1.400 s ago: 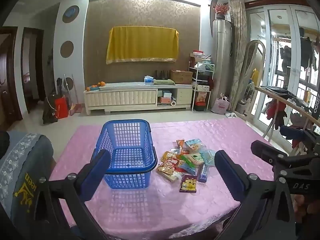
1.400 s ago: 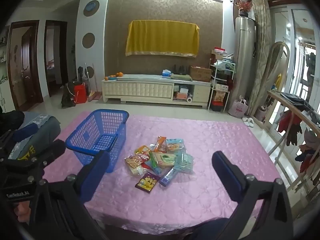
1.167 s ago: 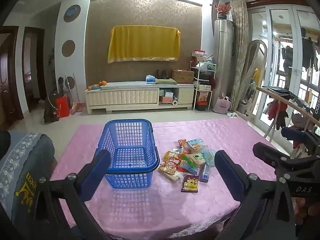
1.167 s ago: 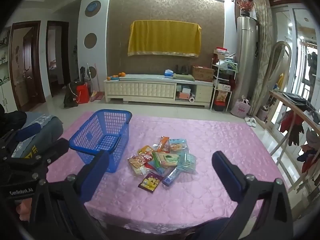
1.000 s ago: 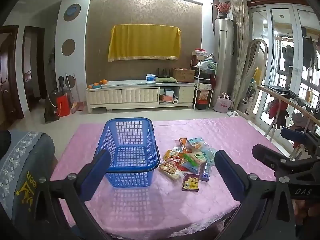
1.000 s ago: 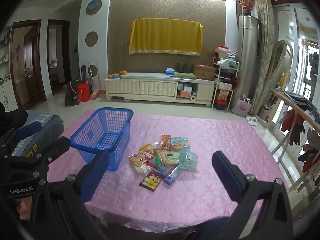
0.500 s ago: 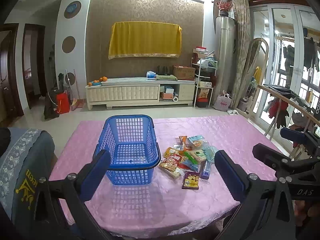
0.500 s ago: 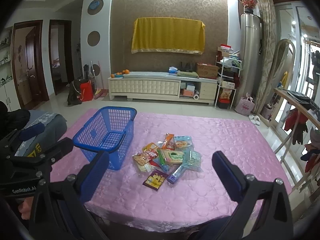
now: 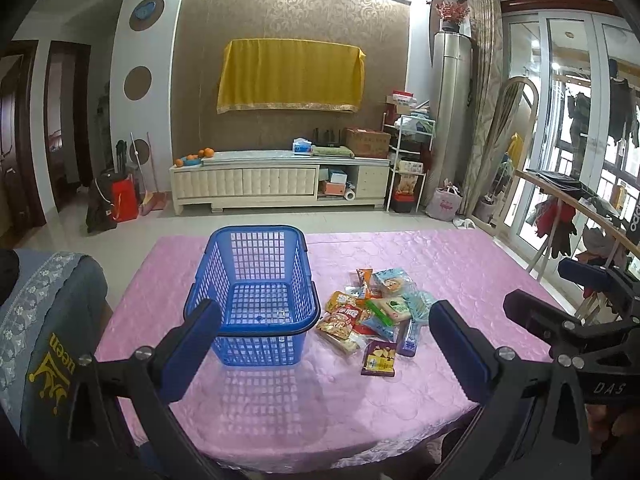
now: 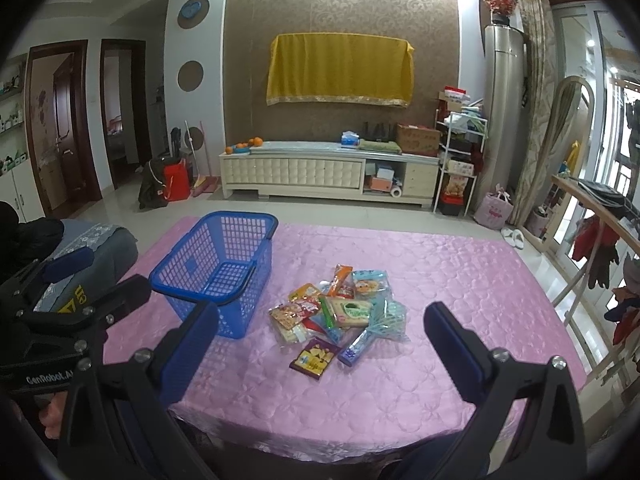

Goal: Organize snacks

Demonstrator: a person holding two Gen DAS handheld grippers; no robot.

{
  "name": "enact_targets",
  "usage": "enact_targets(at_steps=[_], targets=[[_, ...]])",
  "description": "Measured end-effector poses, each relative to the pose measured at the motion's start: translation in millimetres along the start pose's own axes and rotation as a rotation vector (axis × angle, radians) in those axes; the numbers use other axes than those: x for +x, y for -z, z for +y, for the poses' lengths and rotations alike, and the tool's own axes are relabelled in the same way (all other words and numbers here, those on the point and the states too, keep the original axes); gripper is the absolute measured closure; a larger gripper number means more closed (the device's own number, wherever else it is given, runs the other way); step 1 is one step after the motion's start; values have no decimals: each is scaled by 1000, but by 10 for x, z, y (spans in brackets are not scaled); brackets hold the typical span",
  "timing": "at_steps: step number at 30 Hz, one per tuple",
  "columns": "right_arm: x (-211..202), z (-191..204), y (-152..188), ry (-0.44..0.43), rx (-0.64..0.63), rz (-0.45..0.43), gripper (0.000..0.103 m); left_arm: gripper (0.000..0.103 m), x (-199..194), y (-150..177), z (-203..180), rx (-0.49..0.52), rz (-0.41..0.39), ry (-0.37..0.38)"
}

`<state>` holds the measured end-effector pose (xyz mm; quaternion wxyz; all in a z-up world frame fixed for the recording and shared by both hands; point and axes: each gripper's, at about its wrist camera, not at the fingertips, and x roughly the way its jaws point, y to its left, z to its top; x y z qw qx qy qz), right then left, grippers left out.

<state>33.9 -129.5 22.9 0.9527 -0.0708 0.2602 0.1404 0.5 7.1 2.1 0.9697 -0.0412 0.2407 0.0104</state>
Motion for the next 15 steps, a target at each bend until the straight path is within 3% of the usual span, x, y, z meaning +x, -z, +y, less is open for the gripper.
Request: enact_targets(at_steps=[15], targets=[[-2, 1, 9, -4, 5, -1, 0, 0, -43, 14, -9, 3, -3, 11]])
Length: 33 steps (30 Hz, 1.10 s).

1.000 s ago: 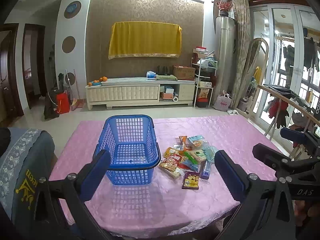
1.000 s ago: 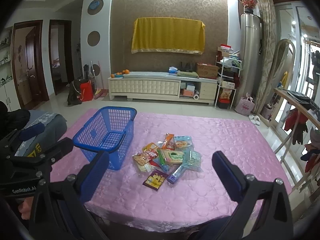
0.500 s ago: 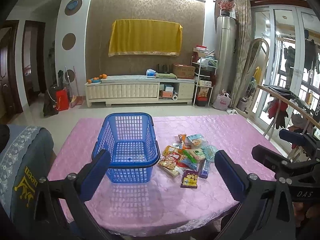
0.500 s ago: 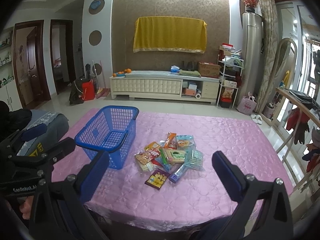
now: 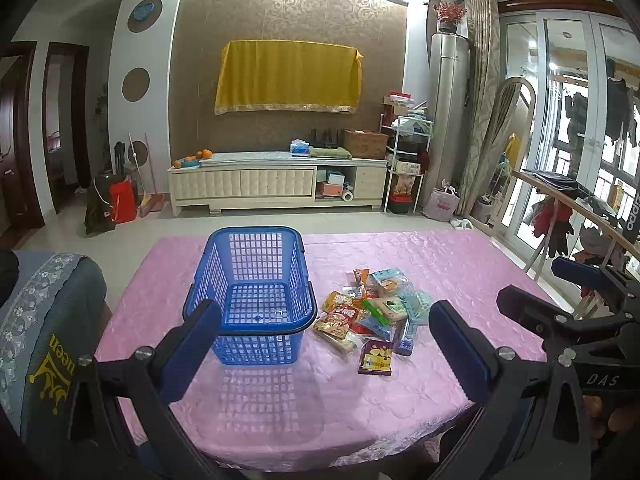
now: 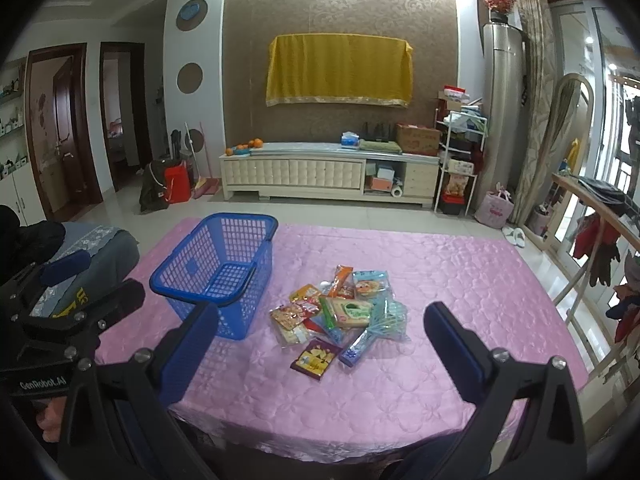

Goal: Organize snacks

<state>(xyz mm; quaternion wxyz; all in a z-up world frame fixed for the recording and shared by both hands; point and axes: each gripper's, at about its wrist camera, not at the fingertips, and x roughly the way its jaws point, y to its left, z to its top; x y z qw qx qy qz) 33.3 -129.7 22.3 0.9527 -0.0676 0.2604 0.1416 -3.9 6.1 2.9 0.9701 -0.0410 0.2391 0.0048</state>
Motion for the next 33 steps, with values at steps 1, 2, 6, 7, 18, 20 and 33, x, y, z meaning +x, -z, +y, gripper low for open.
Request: enact_targets(at_steps=[1, 2, 6, 7, 18, 20, 33], targets=[[0, 0, -1, 0, -2, -1, 0, 0, -1, 0, 2, 1, -1, 0], [1, -1, -2, 0, -2, -1, 0, 0, 0, -1, 4, 1, -1, -3], [-4, 3, 0, -6, -1, -4, 0, 0, 5, 7, 17, -4, 1, -1], [-13, 9, -6, -9, -3, -7, 0, 0, 5, 8, 20, -4, 2, 0], [0, 30, -1, -18, -19, -3, 0, 0, 0, 20, 36, -11, 3, -4], [-7, 28, 6, -17, -20, -5, 0, 0, -3, 21, 39, -11, 3, -3], [3, 41, -14, -37, -16, -3, 0, 0, -52, -65, 53, -24, 2, 26]])
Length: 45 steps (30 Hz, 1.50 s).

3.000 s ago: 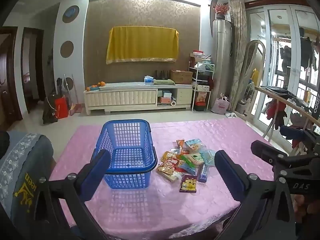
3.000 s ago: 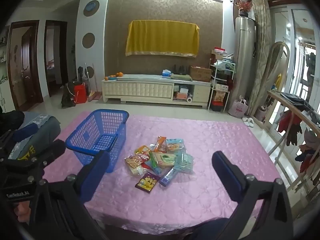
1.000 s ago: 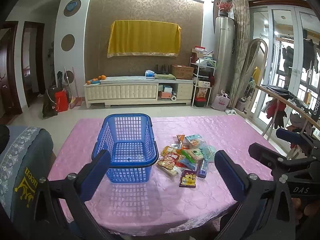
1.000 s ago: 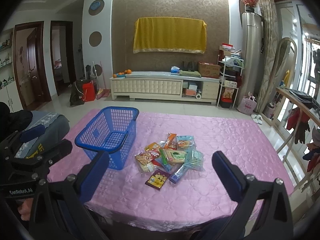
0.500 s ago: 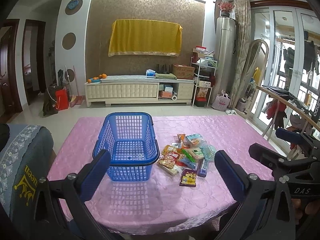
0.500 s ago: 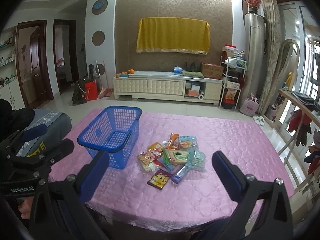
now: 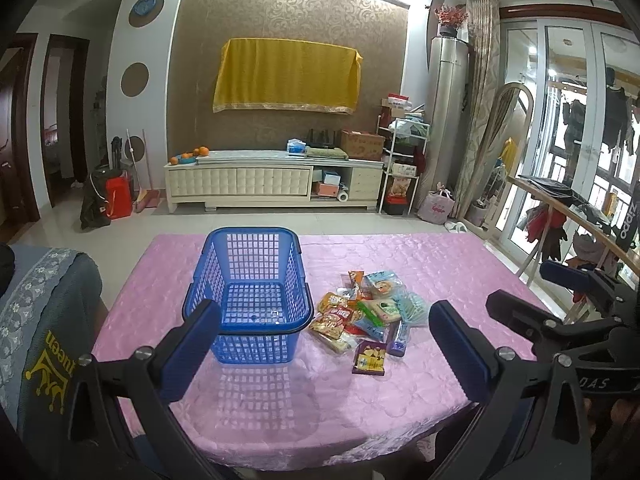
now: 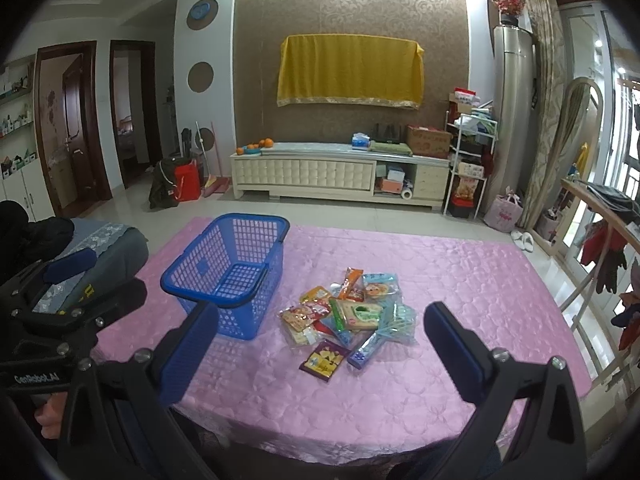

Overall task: Organize snacks
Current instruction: 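Reach the right tool to the mesh-wrapped bag while the left tool approaches the blue cake pack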

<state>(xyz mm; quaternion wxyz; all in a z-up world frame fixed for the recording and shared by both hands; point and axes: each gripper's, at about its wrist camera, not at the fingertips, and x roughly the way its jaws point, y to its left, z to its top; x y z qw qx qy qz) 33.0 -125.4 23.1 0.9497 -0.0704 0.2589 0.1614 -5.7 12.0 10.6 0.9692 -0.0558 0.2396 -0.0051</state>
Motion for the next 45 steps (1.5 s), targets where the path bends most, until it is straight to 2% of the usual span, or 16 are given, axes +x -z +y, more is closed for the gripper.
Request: enact_targets(at_steps=[7, 14, 18, 24, 28, 35, 41, 45], targets=[[25, -90, -104, -25, 13, -38, 0, 0, 118, -198, -64, 7, 8, 38], [209, -293, -240, -22, -10, -7, 0, 0, 416, -343, -207, 22, 38, 64], [334, -509, -322, -54, 12, 17, 0, 0, 620, -453, -322, 54, 53, 71], [596, -843, -392, -42, 35, 50, 0, 0, 987, -549, -560, 103, 100, 100], [741, -1086, -356, -64, 96, 22, 0, 0, 1263, -572, -676, 127, 141, 121], [1161, -1430, -311, -28, 138, 134, 0, 0, 1807, -545, -895, 186, 218, 142], [1489, -1588, -143, 44, 111, 200, 0, 0, 2192, -437, -965, 231, 278, 177], [1725, -1675, -12, 2, 121, 257, 0, 0, 2449, -317, -958, 248, 326, 176]])
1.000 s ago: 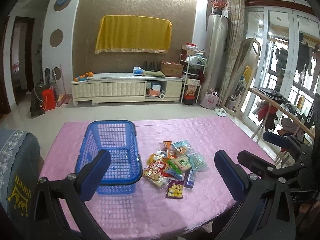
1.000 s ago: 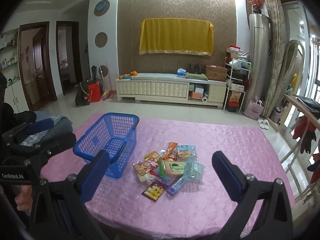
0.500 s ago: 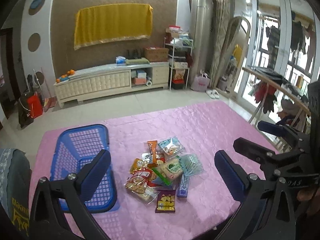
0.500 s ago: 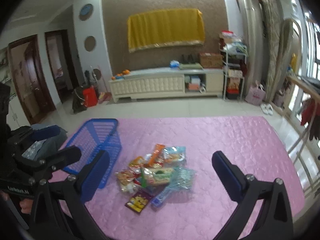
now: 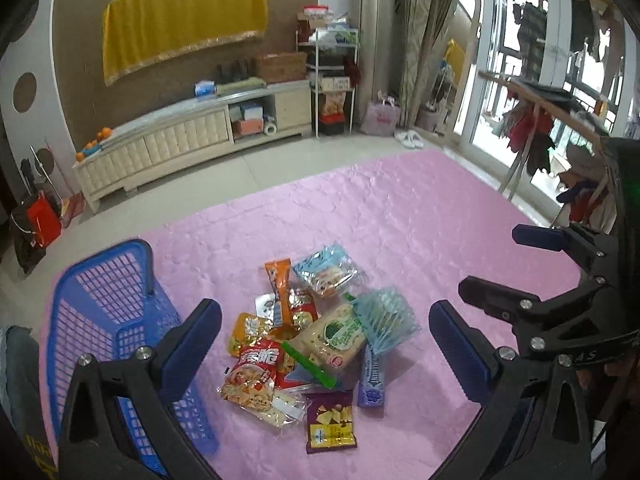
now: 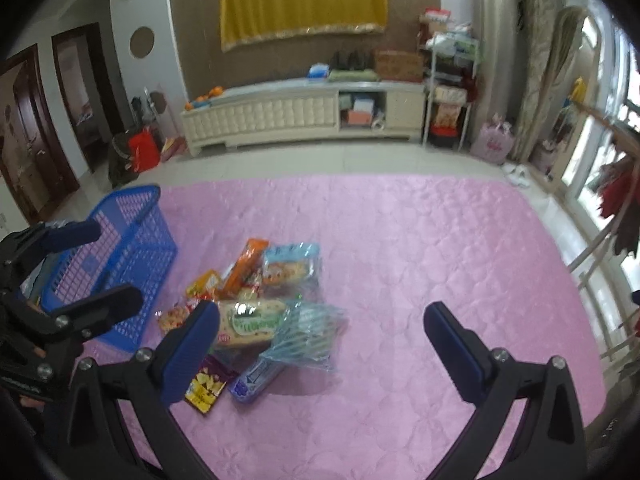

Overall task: Organize snacks
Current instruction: 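Reach the right tool to the mesh-wrapped bag while the left tool approaches the blue cake pack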

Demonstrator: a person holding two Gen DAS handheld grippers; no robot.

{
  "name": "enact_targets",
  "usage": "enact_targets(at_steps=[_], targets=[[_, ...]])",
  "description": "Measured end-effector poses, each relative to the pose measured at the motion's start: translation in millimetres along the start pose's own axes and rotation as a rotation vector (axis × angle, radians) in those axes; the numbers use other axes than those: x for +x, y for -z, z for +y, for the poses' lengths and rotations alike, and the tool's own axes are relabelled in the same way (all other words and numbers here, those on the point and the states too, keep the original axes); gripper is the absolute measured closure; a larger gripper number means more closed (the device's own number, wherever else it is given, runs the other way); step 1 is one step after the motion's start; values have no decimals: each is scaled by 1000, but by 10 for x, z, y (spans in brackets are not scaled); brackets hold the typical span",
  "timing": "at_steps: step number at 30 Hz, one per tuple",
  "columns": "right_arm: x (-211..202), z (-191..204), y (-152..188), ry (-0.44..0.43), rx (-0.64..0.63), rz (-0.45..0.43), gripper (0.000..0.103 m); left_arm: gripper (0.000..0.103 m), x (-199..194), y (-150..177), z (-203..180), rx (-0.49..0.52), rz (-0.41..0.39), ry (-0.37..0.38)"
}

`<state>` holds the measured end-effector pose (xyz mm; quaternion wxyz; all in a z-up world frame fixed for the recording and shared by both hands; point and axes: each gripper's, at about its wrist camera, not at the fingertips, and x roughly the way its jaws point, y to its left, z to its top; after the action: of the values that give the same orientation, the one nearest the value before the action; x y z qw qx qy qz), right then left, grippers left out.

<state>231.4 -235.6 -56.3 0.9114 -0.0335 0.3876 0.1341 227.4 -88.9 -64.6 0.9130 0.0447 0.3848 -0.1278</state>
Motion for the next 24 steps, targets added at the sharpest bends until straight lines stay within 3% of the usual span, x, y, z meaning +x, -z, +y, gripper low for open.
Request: enact_targets(at_steps=[2, 5, 9, 18, 24], targets=[[183, -45, 42, -17, 8, 44, 0, 0, 164, 37, 39, -7, 37, 2], [406, -94, 72, 34, 18, 95, 0, 0, 367, 85, 86, -3, 87, 0], [728, -131, 155, -35, 20, 172, 0, 0, 578, 130, 96, 14, 135, -3], [1226, -169, 185, -65, 48, 295, 1, 0, 923, 228, 188, -15, 213, 24], [1375, -217, 192, -95, 67, 333, 21, 0, 981, 215, 205, -29, 224, 24]])
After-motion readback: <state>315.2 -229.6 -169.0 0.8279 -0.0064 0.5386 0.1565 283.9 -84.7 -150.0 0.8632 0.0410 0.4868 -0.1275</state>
